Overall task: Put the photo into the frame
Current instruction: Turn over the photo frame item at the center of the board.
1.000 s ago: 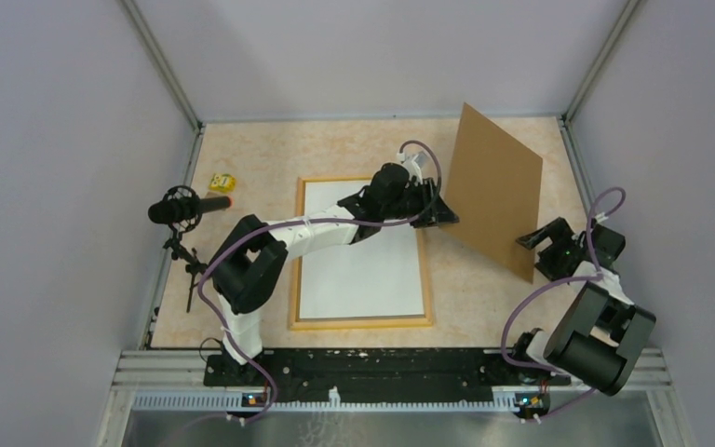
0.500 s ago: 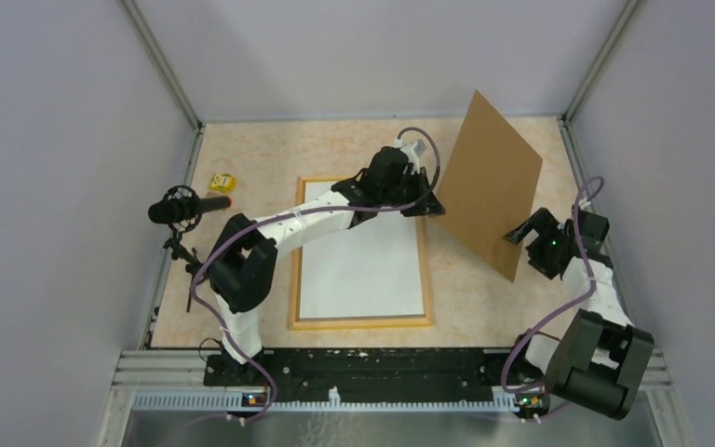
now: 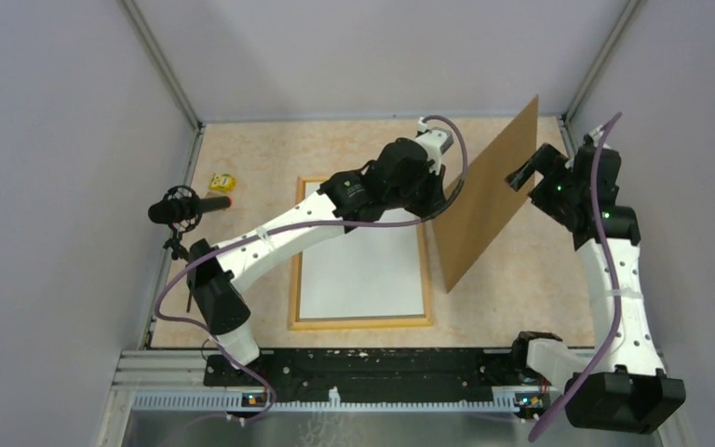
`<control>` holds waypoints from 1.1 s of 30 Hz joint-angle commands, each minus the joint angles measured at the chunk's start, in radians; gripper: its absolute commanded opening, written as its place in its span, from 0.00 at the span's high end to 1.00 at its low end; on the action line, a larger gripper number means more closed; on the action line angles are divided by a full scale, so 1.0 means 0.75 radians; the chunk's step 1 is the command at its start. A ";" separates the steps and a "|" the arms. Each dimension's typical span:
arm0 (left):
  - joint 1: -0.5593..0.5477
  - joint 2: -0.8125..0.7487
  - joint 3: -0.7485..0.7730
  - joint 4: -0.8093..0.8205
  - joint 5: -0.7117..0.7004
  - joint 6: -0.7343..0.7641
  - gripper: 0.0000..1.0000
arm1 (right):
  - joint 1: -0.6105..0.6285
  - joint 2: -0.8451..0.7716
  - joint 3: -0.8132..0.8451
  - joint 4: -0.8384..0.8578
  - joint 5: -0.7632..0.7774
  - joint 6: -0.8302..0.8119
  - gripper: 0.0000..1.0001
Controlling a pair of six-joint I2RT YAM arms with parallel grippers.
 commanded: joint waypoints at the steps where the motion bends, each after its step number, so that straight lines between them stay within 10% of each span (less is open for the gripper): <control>1: -0.103 -0.093 0.137 -0.078 -0.247 0.186 1.00 | 0.101 0.116 0.378 -0.222 0.202 0.027 0.03; 12: -0.396 -0.014 0.285 -0.176 -0.628 0.281 1.00 | 0.157 0.344 0.874 -0.519 0.410 0.025 0.09; 33: -0.696 0.159 0.284 -0.183 -0.925 0.244 0.97 | 0.311 0.330 0.701 -0.630 0.754 0.087 0.45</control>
